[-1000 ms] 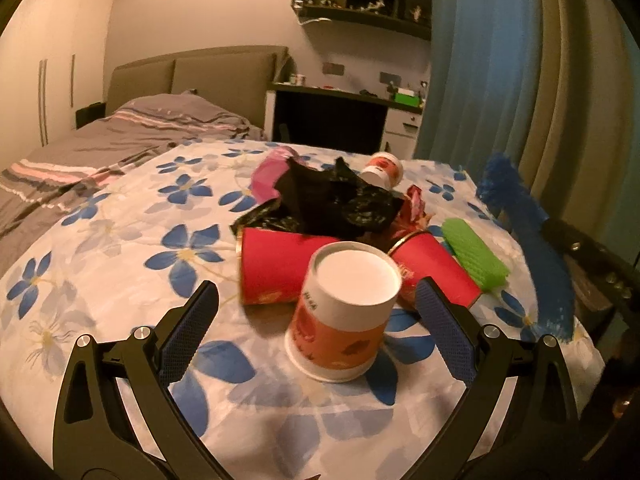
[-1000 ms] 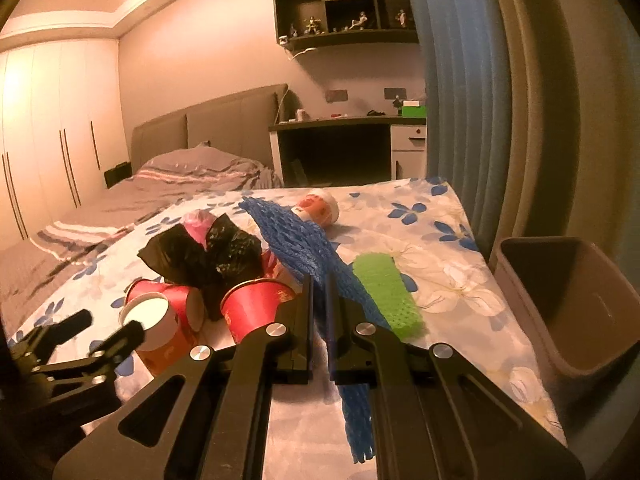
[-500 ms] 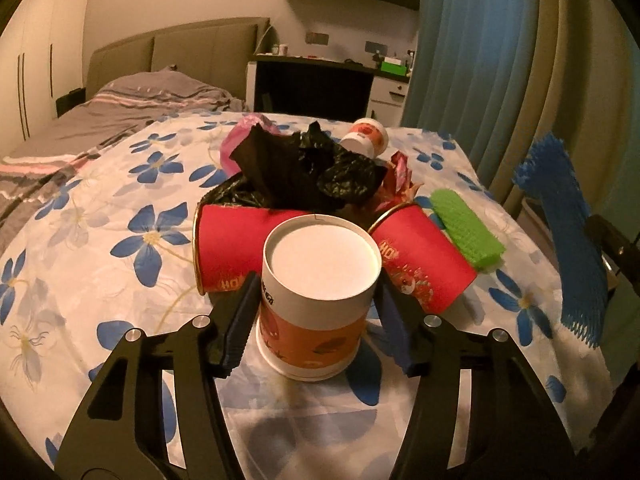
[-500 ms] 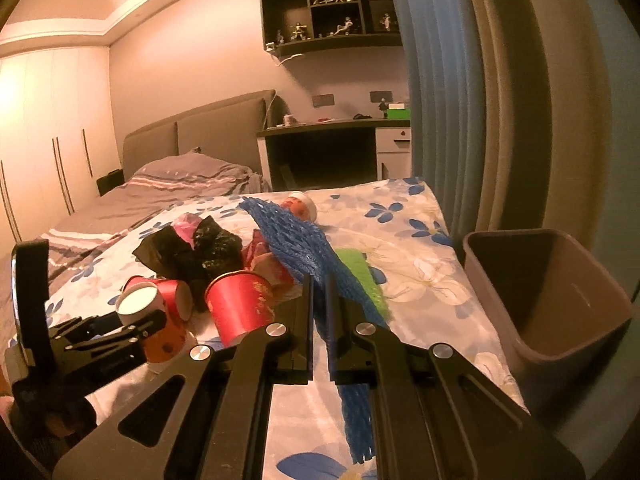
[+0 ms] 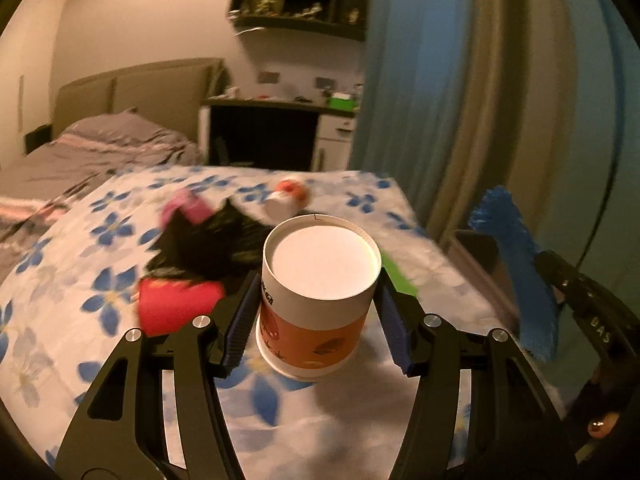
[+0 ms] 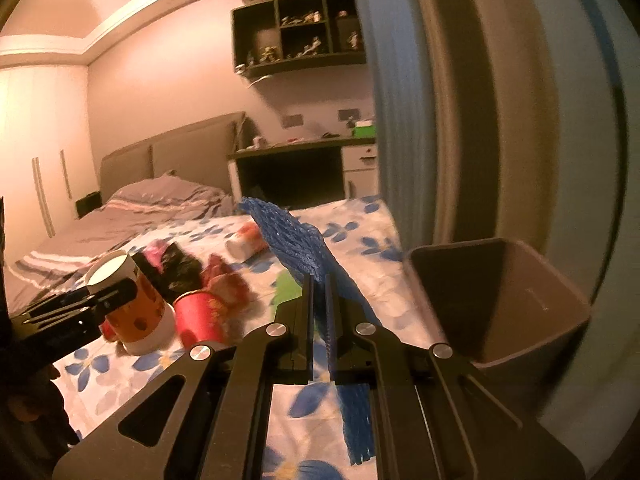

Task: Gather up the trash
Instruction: 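Grasp the white-and-orange paper cup with the left tool while the right tool holds the sleeve, then carry the cup and sleeve over the bin and open both tools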

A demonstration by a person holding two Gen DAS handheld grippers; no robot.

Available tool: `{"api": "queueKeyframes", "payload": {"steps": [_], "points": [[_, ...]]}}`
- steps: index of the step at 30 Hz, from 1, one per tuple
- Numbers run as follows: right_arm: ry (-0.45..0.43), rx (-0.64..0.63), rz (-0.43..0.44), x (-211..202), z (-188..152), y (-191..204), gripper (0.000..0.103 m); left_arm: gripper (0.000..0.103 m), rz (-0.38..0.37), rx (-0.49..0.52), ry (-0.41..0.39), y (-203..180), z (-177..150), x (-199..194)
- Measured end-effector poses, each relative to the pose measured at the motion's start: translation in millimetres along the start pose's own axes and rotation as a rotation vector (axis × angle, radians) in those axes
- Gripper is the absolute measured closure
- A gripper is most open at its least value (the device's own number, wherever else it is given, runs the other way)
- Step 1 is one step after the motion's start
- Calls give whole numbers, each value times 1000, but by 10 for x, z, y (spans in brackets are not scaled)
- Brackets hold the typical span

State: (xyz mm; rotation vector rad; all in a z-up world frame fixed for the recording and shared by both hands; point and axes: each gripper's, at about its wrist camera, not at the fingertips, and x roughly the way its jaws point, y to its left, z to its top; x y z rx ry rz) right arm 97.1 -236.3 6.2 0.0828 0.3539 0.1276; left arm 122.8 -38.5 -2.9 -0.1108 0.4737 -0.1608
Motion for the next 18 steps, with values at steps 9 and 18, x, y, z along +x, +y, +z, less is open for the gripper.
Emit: {"api": "queueKeyframes", "payload": {"steps": [9,18], "points": [[-57,44,-125,-102,161,-582,97,47,-222,101,-44,-950,211,257],[-42,101,-175,71,176,-1123,97,47,-342,130,-65,-1534,321,590]]}}
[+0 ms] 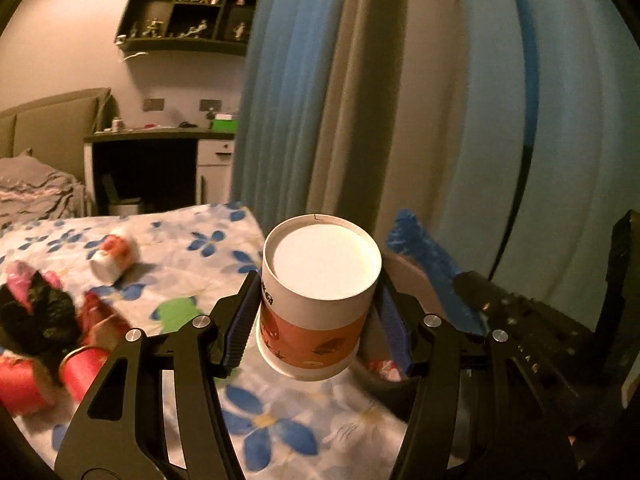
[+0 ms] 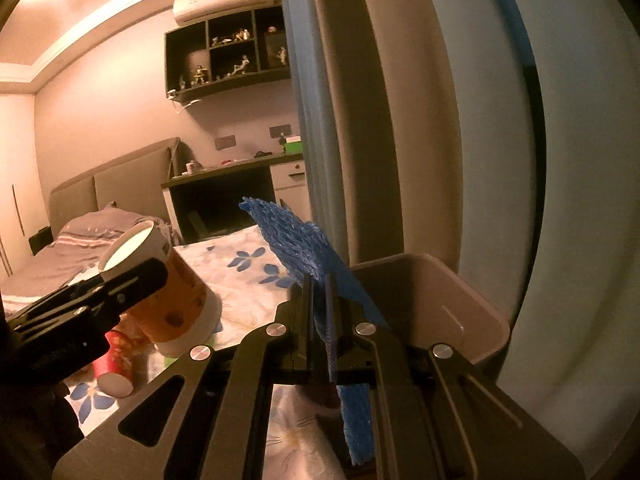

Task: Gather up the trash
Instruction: 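Carry the cup and sleeve over the bin and open both tools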

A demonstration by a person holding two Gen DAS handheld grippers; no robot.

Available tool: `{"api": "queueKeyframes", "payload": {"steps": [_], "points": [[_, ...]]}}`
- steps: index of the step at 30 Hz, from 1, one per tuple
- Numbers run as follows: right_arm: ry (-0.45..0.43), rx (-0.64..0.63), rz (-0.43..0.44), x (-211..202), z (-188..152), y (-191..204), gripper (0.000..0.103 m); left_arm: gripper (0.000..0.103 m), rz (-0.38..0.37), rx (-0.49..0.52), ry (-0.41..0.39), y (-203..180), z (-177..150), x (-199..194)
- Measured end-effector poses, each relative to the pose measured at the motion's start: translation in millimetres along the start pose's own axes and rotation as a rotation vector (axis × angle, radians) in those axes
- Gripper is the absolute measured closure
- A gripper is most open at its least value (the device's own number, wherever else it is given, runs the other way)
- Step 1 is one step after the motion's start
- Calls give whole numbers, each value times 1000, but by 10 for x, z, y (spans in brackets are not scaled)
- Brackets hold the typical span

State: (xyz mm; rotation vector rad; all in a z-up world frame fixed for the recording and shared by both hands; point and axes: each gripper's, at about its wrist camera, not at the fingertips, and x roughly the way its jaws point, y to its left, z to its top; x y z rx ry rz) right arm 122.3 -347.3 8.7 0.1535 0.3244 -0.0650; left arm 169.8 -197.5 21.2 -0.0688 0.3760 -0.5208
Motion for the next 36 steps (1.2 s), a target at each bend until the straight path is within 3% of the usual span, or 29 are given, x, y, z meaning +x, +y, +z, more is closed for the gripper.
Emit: {"api": "queueKeyframes", "payload": {"steps": [14,28,31,33,36], "points": [[74,2,-15,383,-153,-148,97,47,-57,18,31,-152,9,538],[128,21,8,545,-239,-212,97,47,-88,-13,48,-149,10,715],[137,25,9,556,-259,-245,91,47,-100,-21,54,-152,2,764],[139,37,5,542,-251,-274,78,47,-108,-29,60,-150,-8,802],[135,44,-3,522,-259,-322,72,47,-114,-41,69,-139,-33,851]]}}
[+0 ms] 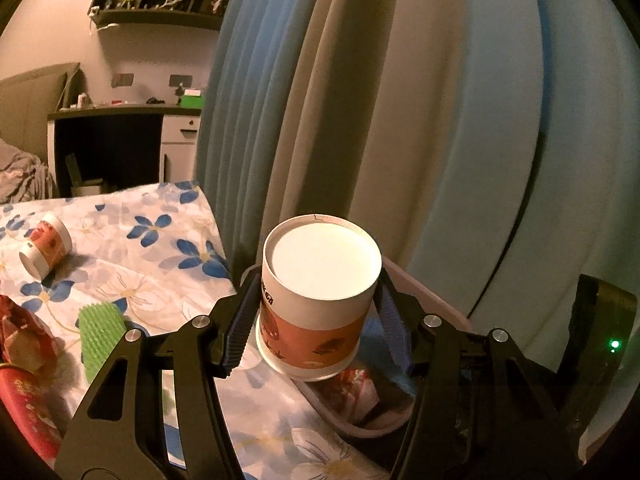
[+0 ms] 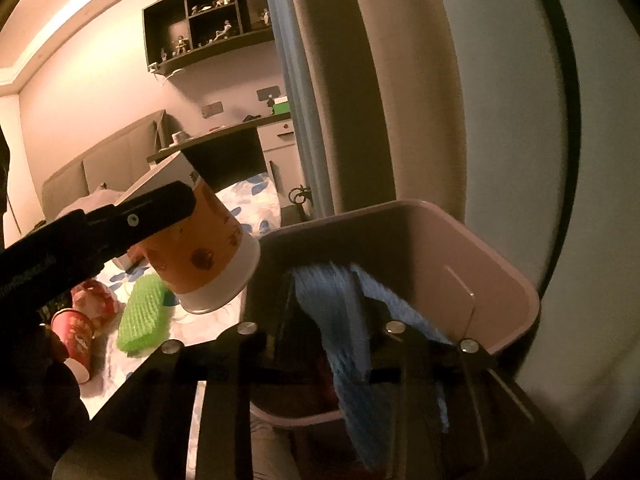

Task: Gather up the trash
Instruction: 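Carry the cup and sleeve over the bin and open both tools, then return both tools to the pile and close the left tool on the black bag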

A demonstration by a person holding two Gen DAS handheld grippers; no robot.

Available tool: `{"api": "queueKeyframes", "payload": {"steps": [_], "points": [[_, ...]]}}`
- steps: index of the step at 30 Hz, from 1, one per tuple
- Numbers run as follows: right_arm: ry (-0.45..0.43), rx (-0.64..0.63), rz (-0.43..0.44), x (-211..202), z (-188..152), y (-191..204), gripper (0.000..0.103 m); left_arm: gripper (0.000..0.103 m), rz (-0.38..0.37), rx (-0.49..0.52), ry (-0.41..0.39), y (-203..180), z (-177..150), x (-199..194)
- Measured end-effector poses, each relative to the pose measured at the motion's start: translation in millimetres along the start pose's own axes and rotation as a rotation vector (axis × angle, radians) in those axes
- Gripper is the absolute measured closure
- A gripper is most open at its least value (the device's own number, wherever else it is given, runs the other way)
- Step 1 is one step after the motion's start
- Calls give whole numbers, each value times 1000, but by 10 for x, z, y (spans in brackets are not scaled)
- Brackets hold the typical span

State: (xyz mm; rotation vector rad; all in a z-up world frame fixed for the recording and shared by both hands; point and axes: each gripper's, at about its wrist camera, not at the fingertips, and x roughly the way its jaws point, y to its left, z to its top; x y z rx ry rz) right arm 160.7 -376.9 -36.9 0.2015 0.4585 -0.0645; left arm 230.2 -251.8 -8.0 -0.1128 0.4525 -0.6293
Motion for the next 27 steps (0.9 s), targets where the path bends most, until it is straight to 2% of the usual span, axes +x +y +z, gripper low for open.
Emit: {"api": "queueKeyframes", "payload": {"steps": [3,9,14,18,21,22,23,27], "points": [[-15,22,-22,-64,-19,-84,63,46,-7,-6,12,-4,-20,55],[-89,106,-139,-301,-30,-302,51,46,-44,26,43,-164,-135,236],[-165,84,-222,-526,-34,-317,46,46,-81,45,74,-310,-270,410],[-176,65,-237,-554,-26,-340,44,45,-89,63,102,-354,-375,499],[-174,67,-239,-560,-18,-360,44,38,-91,58,120,-323,-423,518],[-175,69,-241,-568,-18,-363,44,31,-85,54,125,-304,-428,507],[-174,72,-240,-573,-17,-366,43,26,-73,49,120,-281,-428,479],[-177,69,-233,-598,-13,-319,39,15,-24,18,97,-147,-410,318]]}}
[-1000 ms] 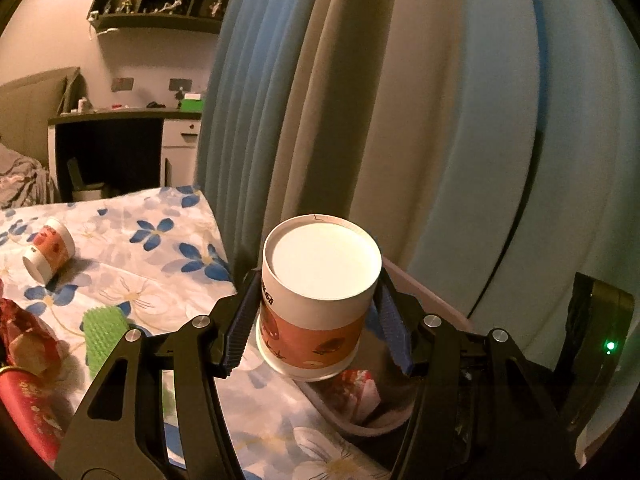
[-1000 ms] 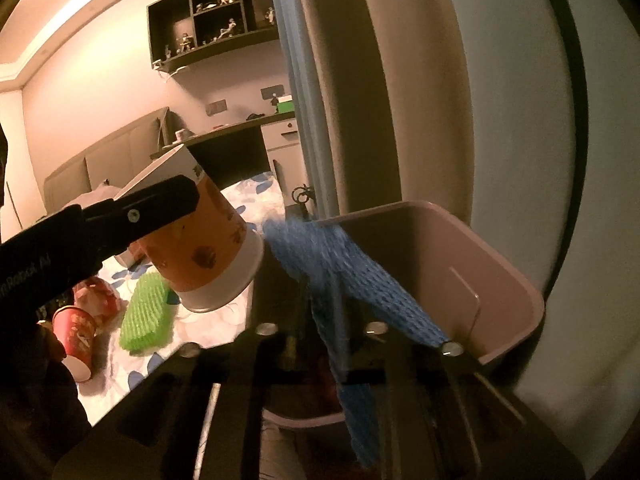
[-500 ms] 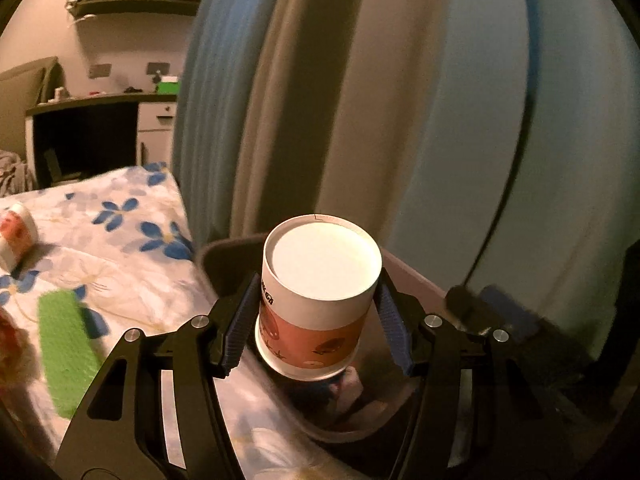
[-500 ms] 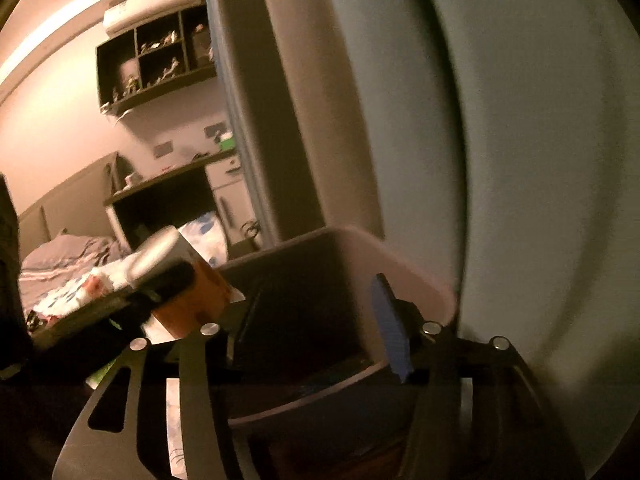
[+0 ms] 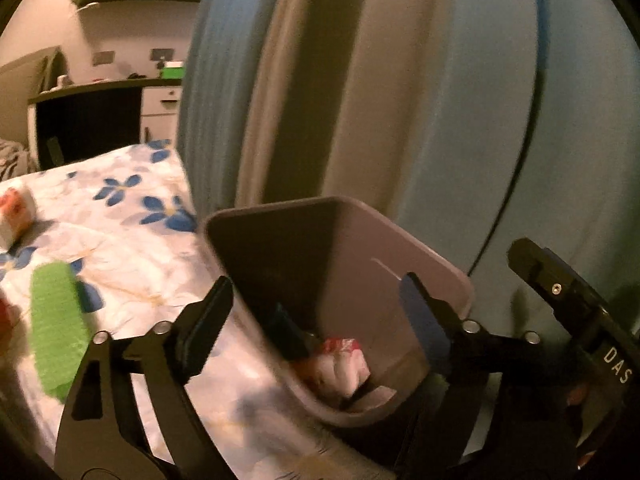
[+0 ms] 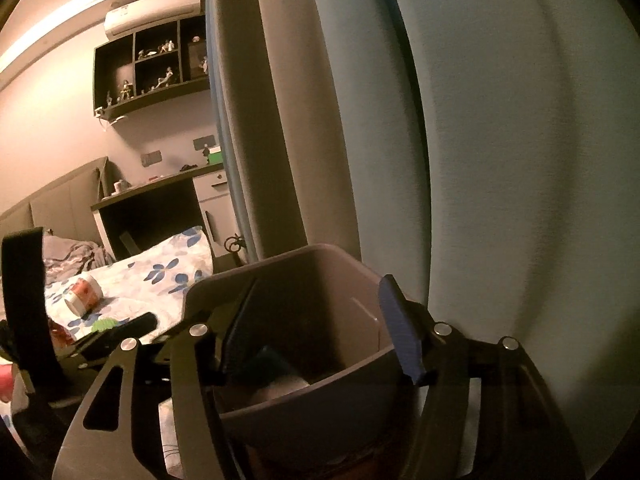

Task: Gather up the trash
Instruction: 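Return both tools to the pile and close the left tool on the black bag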

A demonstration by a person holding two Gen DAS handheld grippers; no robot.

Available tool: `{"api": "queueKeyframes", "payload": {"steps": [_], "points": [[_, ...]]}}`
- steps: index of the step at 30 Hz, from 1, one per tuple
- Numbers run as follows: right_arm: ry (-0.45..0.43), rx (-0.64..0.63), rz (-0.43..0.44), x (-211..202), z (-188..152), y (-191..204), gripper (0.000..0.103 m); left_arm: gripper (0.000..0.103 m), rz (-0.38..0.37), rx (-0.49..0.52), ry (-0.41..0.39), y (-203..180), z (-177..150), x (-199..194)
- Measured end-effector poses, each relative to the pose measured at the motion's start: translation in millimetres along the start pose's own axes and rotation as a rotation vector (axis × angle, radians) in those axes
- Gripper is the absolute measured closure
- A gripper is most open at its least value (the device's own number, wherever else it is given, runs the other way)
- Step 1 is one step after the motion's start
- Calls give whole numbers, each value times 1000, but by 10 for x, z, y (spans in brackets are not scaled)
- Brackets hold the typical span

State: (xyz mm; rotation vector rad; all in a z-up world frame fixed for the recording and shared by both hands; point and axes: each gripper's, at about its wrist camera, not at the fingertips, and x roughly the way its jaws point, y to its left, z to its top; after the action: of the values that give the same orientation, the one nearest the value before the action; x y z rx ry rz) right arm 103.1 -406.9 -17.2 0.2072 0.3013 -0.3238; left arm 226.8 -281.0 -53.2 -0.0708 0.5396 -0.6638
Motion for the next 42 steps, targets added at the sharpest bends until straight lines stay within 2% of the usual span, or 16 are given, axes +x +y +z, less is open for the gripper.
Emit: {"api": "queueKeyframes", "payload": {"steps": [5,9,15,24,30,35,42], "points": [[-18,-25,39,-104,8,141,25,7,127,-36,-36,214,-6,-346],[-30,-54,68,-196,-23,303,15,6,263,-80,-56,426,-110,-743],[-14,-73,126,-309,-106,584,14,6,432,-162,-68,835,-318,-1366],[44,-141,253,-473,-276,1131,14,6,639,-243,-103,1371,-646,-2197],[95,-182,317,-444,-430,1531,14,6,704,-286,-130,1595,-739,-2562],[144,-230,361,-350,-566,1870,14,6,728,-317,-142,1733,-822,-2700],[192,-297,359,-54,-661,2216,14,6,732,-342,-153,1893,-836,-2766]]}}
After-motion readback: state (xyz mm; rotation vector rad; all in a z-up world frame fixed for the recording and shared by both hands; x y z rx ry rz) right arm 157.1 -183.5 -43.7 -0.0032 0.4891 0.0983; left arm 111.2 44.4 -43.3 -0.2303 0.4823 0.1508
